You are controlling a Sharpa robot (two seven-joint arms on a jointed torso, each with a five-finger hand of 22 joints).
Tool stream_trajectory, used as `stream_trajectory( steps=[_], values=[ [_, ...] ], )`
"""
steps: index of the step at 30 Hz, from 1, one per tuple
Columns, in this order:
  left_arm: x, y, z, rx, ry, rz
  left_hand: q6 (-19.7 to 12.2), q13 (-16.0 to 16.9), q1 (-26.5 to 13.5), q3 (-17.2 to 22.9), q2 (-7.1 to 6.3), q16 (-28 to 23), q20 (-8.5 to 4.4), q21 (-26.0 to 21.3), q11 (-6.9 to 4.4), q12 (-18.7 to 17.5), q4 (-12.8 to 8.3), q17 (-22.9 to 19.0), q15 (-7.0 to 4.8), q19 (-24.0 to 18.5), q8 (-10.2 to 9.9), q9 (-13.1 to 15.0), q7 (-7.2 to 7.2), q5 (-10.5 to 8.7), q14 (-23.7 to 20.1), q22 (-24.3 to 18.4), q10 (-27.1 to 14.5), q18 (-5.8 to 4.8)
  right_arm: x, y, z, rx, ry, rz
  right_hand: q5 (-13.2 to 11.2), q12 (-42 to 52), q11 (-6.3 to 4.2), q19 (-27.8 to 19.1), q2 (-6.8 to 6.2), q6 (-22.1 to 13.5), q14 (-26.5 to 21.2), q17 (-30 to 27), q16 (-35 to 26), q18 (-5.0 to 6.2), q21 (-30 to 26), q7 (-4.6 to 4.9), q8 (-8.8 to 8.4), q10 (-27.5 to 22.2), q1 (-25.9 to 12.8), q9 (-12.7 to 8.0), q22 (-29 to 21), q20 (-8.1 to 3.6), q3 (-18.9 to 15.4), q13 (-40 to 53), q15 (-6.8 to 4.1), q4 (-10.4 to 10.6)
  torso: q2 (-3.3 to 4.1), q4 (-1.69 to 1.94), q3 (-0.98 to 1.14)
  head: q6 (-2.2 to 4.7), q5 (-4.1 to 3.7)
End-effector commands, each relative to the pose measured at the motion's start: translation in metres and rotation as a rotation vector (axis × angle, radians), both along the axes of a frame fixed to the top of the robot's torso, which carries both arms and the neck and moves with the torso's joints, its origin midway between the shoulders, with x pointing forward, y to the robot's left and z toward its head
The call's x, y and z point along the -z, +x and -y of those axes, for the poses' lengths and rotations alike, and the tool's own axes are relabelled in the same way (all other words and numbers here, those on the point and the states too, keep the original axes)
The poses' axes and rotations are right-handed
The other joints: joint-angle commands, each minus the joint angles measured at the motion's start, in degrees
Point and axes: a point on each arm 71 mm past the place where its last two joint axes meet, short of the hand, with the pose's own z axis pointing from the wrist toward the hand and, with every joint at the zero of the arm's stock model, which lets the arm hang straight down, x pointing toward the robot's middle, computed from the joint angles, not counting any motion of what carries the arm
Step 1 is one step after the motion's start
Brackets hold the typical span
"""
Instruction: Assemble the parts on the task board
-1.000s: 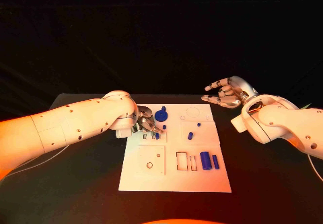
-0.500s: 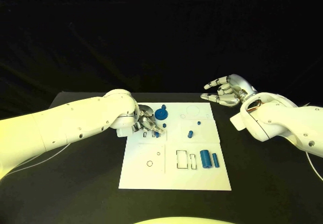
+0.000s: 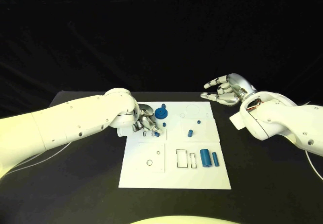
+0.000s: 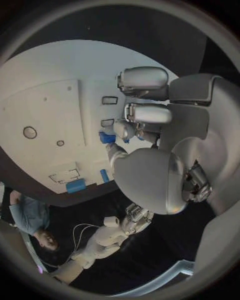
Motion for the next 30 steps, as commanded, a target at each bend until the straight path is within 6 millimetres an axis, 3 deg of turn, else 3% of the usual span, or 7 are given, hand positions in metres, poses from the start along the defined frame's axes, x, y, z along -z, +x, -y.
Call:
stream_trajectory(
  steps=[1,5,10,15,18,30],
  values=[
    [0.001,-0.002,0.002,-0.005,-0.033,-0.033,0.04,0.02,0.84,1.47,0.06,0.2,-0.27,0.2,-0.49,-0.17,-0.4,13.35,-0.41,0.33,-0.13,0.5,-0.58,-0.1,5.16,0.81,-0.06,-1.19,0.0,0.0,-0.001,-0.014,-0.009,0.004,0.32,0.08,-0.36,5.98,0.21,-0.02,5.19,12.27,-0.18,-0.83,0.26,0.02,0.36,0.09,-0.54,-0.04,15.07,-0.3,0.2,3.85,-0.39,0.01,-0.02,0.04,0.01,-0.09,-0.02],
    [0.001,-0.002,0.001,-0.02,-0.052,-0.041,0.04,-1.69,0.62,2.38,-0.21,0.1,-0.27,0.15,-0.44,-1.46,-0.3,13.17,-0.38,0.24,-0.2,0.73,-0.54,-0.08,5.07,0.71,-1.21,-1.17,0.0,0.0,-0.001,-0.013,-0.009,0.005,0.43,0.06,-0.36,5.98,0.33,-0.04,5.18,12.22,-0.2,-0.83,0.26,0.02,0.42,0.07,-0.71,-0.06,15.07,-0.31,0.27,3.82,-0.4,0.07,-0.06,0.04,0.0,-0.12,-0.03],
    [0.0,-0.002,-0.001,-0.042,-0.08,-0.046,-0.07,-1.92,0.77,6.96,-1.04,0.16,-0.33,0.14,-0.53,-1.95,-1.49,13.3,-0.45,0.23,-0.35,1.73,-0.61,-0.09,5.13,0.8,-1.01,-1.17,0.0,0.0,0.0,-0.012,-0.009,0.005,0.45,0.09,-0.36,5.98,0.36,-0.06,5.18,12.22,-0.2,-0.83,0.26,0.02,0.44,0.09,-0.81,-0.06,15.07,-0.32,0.28,3.84,-0.4,0.1,0.01,0.06,0.01,0.03,0.07],
    [-0.002,-0.004,-0.005,-0.077,-0.12,-0.048,-0.43,-1.55,-0.23,16.78,-2.82,0.4,-0.5,0.21,-0.6,-2.03,-5.79,13.77,-0.53,0.37,0.24,4.2,-0.61,-0.06,5.35,1.1,-0.07,-1.2,0.0,0.0,0.0,-0.011,-0.009,0.006,0.45,0.09,-0.36,5.98,0.36,-0.06,5.18,12.22,-0.2,-0.83,0.26,0.02,0.44,0.09,-0.81,-0.06,15.07,-0.32,0.28,3.84,-0.4,0.1,0.01,0.08,0.03,-0.07,0.13],
    [-0.004,-0.005,-0.008,-0.101,-0.147,-0.043,-0.34,-1.06,-1.34,19.93,-3.51,0.64,-0.53,0.43,-0.67,-1.73,-7.56,14.22,-0.62,0.78,0.58,5.22,-0.62,-0.04,5.57,1.65,0.62,-1.31,0.0,0.0,0.001,-0.01,-0.009,0.007,0.45,0.02,-0.36,5.98,0.37,-0.08,5.16,12.15,-0.23,-0.83,0.26,0.02,0.47,0.03,-0.92,-0.07,15.07,-0.32,0.28,3.77,-0.4,0.12,0.01,0.09,0.02,-0.12,0.16],
    [-0.01,-0.011,-0.024,-0.16,-0.164,0.061,1.01,-0.02,-4.26,25.96,-5.5,1.13,-0.9,1.22,-1.07,-1.25,-11.5,15.08,-1.01,2.3,0.59,6.98,-0.91,0.4,5.96,3.55,2.53,-1.71,0.0,-0.001,0.003,-0.006,-0.009,0.008,0.44,0.03,-0.36,5.98,0.36,-0.1,5.17,12.19,-0.22,-0.83,0.26,0.03,0.49,0.03,-1.05,-0.08,15.07,-0.33,0.26,3.78,-0.4,0.14,0.01,0.19,-0.03,-0.5,0.29]
  ],
)
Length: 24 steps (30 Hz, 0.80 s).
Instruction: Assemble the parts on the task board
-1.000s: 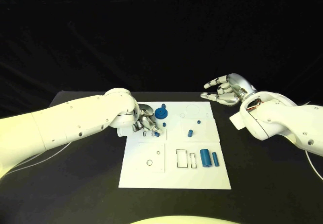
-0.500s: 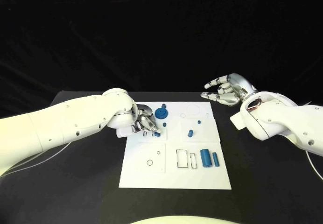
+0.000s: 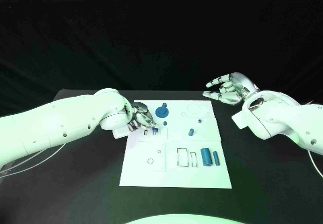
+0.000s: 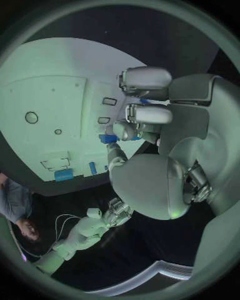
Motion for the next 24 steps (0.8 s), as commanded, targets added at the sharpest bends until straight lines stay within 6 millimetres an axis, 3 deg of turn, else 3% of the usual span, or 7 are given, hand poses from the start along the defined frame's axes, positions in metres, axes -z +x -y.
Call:
stream_trajectory(
  steps=[1,12,24],
  values=[
    [-0.003,0.0,0.0,-0.03,-0.007,0.081,0.58,0.06,-0.76,11.36,-0.08,0.34,0.01,0.35,-0.07,0.21,-10.91,15.09,-0.39,0.58,0.24,0.08,-0.08,0.23,5.95,3.6,0.52,-0.75,0.0,-0.001,-0.001,-0.015,-0.006,0.008,0.21,0.03,-0.35,5.99,-0.02,-0.1,5.17,12.19,-0.21,-0.83,0.26,0.03,0.27,0.04,-0.67,-0.07,15.09,-0.33,0.26,3.74,-0.4,0.14,-0.04,0.1,-0.04,-0.25,0.08],
    [0.0,-0.004,-0.001,-0.01,0.07,0.189,1.34,0.42,-1.55,12.79,-0.56,0.34,-0.19,0.7,-0.28,0.33,-11.7,15.09,-0.6,1.28,0.02,0.43,-0.27,0.34,5.95,4.45,1.3,-0.93,0.0,-0.001,0.0,-0.013,-0.012,0.004,0.2,0.04,-0.35,5.99,-0.04,-0.12,5.17,12.19,-0.22,-0.83,0.26,0.02,0.31,0.04,-0.84,-0.08,15.09,-0.33,0.24,3.74,-0.4,0.16,0.0,-0.16,-0.02,-0.52,0.44],
    [0.008,-0.007,0.002,0.012,0.112,0.211,1.6,0.63,-1.8,13.29,-0.75,0.34,-0.28,0.84,-0.36,0.44,-12.02,15.09,-0.68,1.55,-0.06,0.56,-0.34,0.42,5.95,4.79,1.61,-1.01,0.001,-0.001,0.0,-0.009,-0.016,0.001,0.2,0.04,-0.35,5.99,-0.04,-0.12,5.17,12.19,-0.22,-0.83,0.26,0.02,0.31,0.04,-0.84,-0.08,15.09,-0.33,0.24,3.74,-0.4,0.16,0.03,-0.17,-0.02,-0.76,0.46]
  ],
)
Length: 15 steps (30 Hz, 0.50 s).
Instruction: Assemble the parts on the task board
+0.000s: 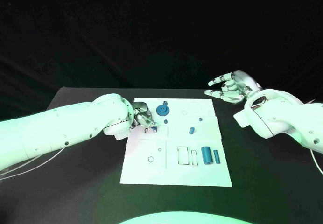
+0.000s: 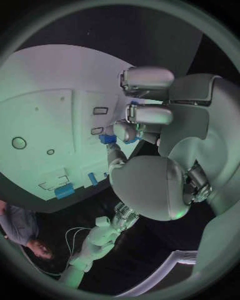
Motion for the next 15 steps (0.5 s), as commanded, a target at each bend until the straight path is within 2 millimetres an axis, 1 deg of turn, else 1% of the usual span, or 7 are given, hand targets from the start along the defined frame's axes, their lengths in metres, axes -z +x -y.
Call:
stream_trajectory(
  steps=[1,4,7,12,13,15],
  values=[
    [-0.0009,0.0,0.0023,0.017,0.023,0.034,0.78,0.14,-0.51,11.32,0.1,0.35,0.13,0.35,-0.15,0.43,-10.99,15.09,-0.28,0.53,-0.01,0.05,-0.32,0.43,5.96,4.8,0.59,-0.64,0.0001,-0.0005,-0.0011,-0.013,-0.013,0.002,0.2,0.04,-0.35,5.99,-0.03,-0.12,5.17,12.2,-0.22,-0.83,0.26,0.02,0.31,0.04,-0.39,-0.08,15.09,-0.33,0.24,3.75,-0.4,0.16,0.03,0.0,0.02,-0.11,-0.01],
    [0.0003,-0.0005,0.0033,0.024,0.03,0.033,0.78,0.14,-0.51,11.32,0.1,0.35,0.13,0.35,-0.15,0.43,-10.99,15.09,-0.28,0.53,-0.01,0.05,-0.32,0.43,5.96,4.8,0.59,-0.64,0.0002,-0.0006,-0.001,-0.013,-0.013,0.002,0.2,0.04,-0.35,5.99,-0.03,-0.12,5.17,12.2,-0.22,-0.83,0.26,0.02,0.31,0.04,-0.39,-0.08,15.09,-0.33,0.24,3.75,-0.4,0.16,0.04,0.05,0.02,-0.11,0.01],
    [0.0024,-0.0013,0.0043,0.03,0.037,0.029,0.83,0.16,-0.58,11.41,0.04,0.35,0.11,0.39,-0.17,0.44,-11.06,15.09,-0.29,0.61,-0.03,0.08,-0.33,0.44,5.96,4.9,0.65,-0.67,0.0003,-0.0006,-0.0012,-0.014,-0.013,0.002,0.2,0.04,-0.35,5.99,-0.03,-0.12,5.17,12.2,-0.22,-0.83,0.26,0.02,0.31,0.04,-0.39,-0.08,15.09,-0.33,0.24,3.75,-0.4,0.16,0.03,0.04,0.02,-0.1,0.12],
    [0.0053,-0.0026,0.0054,0.037,0.044,0.022,0.93,0.26,-0.68,11.56,-0.04,0.35,0.09,0.41,-0.2,0.5,-11.16,15.09,-0.32,0.66,-0.05,0.13,-0.36,0.49,5.96,4.96,0.78,-0.68,0.0004,-0.0006,-0.0013,-0.015,-0.013,0.001,0.24,0.08,-0.36,5.99,-0.07,-0.17,5.17,12.2,-0.22,-0.83,0.26,0.02,0.36,0.06,-0.59,-0.1,15.09,-0.34,0.23,3.77,-0.4,0.14,0.04,0.01,-0.02,-0.12,0.08],
    [0.0057,-0.0028,0.0054,0.039,0.046,0.02,0.93,0.26,-0.68,11.56,-0.04,0.35,0.09,0.41,-0.2,0.5,-11.16,15.09,-0.32,0.66,-0.05,0.13,-0.36,0.49,5.96,4.96,0.78,-0.68,0.0004,-0.0006,-0.0013,-0.015,-0.013,0.001,0.24,0.08,-0.36,5.99,-0.07,-0.17,5.17,12.2,-0.22,-0.83,0.26,0.02,0.36,0.06,-0.59,-0.1,15.09,-0.34,0.23,3.77,-0.4,0.14,0.04,0.01,0.0,-0.13,0.1],
    [0.0062,-0.003,0.0055,0.04,0.047,0.018,0.93,0.26,-0.68,11.56,-0.04,0.35,0.09,0.41,-0.2,0.5,-11.16,15.09,-0.32,0.66,-0.05,0.13,-0.36,0.49,5.96,4.96,0.78,-0.68,0.0005,-0.0007,-0.0012,-0.015,-0.013,0.001,0.24,0.08,-0.36,5.99,-0.07,-0.17,5.17,12.2,-0.22,-0.83,0.26,0.02,0.36,0.06,-0.59,-0.1,15.09,-0.34,0.23,3.77,-0.4,0.14,0.03,0.02,0.0,-0.22,0.13]
  ],
)
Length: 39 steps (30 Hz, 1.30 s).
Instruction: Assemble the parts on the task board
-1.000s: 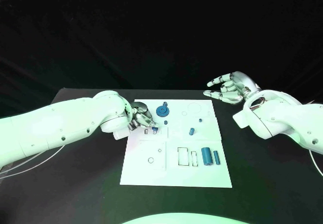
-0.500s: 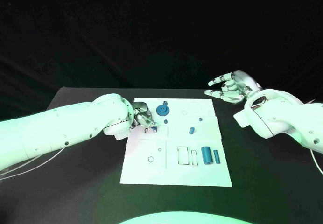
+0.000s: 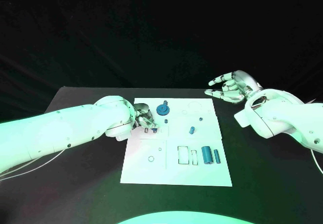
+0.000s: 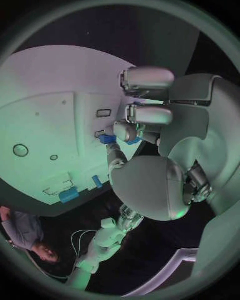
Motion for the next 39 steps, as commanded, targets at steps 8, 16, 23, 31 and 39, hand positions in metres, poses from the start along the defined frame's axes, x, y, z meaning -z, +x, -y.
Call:
stream_trajectory(
  steps=[8,16,23,31,39],
  values=[
    [0.0021,-0.0013,0.0023,0.03,0.032,0.005,0.78,-0.01,-0.73,11.8,0.01,0.36,-0.16,0.27,0.06,0.09,-11.3,15.09,-0.37,0.56,-0.07,0.22,-0.28,0.33,5.96,5.09,0.56,-0.72,0.0003,-0.0006,-0.0013,-0.016,-0.011,0.001,0.24,0.08,-0.36,5.99,-0.07,-0.17,5.17,12.2,-0.22,-0.82,0.26,0.02,0.36,0.06,-0.59,-0.05,15.06,-0.34,0.23,3.78,-0.41,0.14,0.03,0.03,-0.02,-0.15,0.04],
    [0.0031,-0.0012,0.0014,0.038,0.051,0.012,0.87,0.06,-0.85,11.93,-0.05,0.36,-0.18,0.32,0.03,0.13,-11.37,15.09,-0.39,0.66,-0.07,0.27,-0.3,0.39,5.96,5.22,0.66,-0.75,0.0003,-0.0007,-0.0012,-0.017,-0.011,0.001,0.24,0.08,-0.36,5.99,-0.07,-0.17,5.17,12.2,-0.22,-0.82,0.26,0.02,0.36,0.06,-0.59,-0.05,15.06,-0.34,0.23,3.78,-0.41,0.14,0.04,0.0,0.0,-0.23,0.08],
    [0.0038,-0.0017,0.0014,0.045,0.06,0.008,0.87,0.06,-0.85,11.93,-0.05,0.36,-0.18,0.32,0.03,0.13,-11.37,15.09,-0.39,0.66,-0.07,0.27,-0.3,0.39,5.96,5.22,0.66,-0.75,0.0005,-0.0008,-0.0017,-0.019,-0.011,0.001,0.24,0.08,-0.36,5.99,-0.07,-0.17,5.17,12.2,-0.22,-0.82,0.26,0.02,0.36,0.06,-0.59,-0.05,15.06,-0.34,0.23,3.78,-0.41,0.14,0.04,0.03,-0.01,-0.39,0.06],
    [0.005,-0.0024,0.0019,0.054,0.068,-0.001,0.96,0.07,-1.0,12.08,-0.12,0.36,-0.2,0.33,0.0,0.12,-11.45,15.09,-0.41,0.69,-0.07,0.33,-0.33,0.46,5.96,5.25,0.73,-0.75,0.0009,-0.0008,-0.002,-0.021,-0.011,0.0,0.31,0.18,-0.37,5.99,-0.09,-0.21,5.17,12.17,-0.23,-0.82,0.26,0.0,0.48,0.15,-0.83,-0.08,15.06,-0.35,0.26,3.85,-0.42,0.09,0.08,0.01,-0.03,-0.56,0.03],
    [0.0058,-0.0036,0.0022,0.061,0.072,-0.008,1.05,0.19,-1.14,12.22,-0.21,0.36,-0.22,0.39,-0.03,0.2,-11.54,15.09,-0.44,0.8,-0.07,0.4,-0.36,0.57,5.96,5.39,0.86,-0.79,0.0011,-0.0009,-0.0018,-0.021,-0.012,-0.001,0.31,0.18,-0.37,5.99,-0.09,-0.21,5.17,12.17,-0.23,-0.82,0.26,0.0,0.48,0.15,-0.83,-0.08,15.06,-0.35,0.26,3.85,-0.42,0.09,0.02,0.02,0.02,-0.83,0.08]
  ],
)
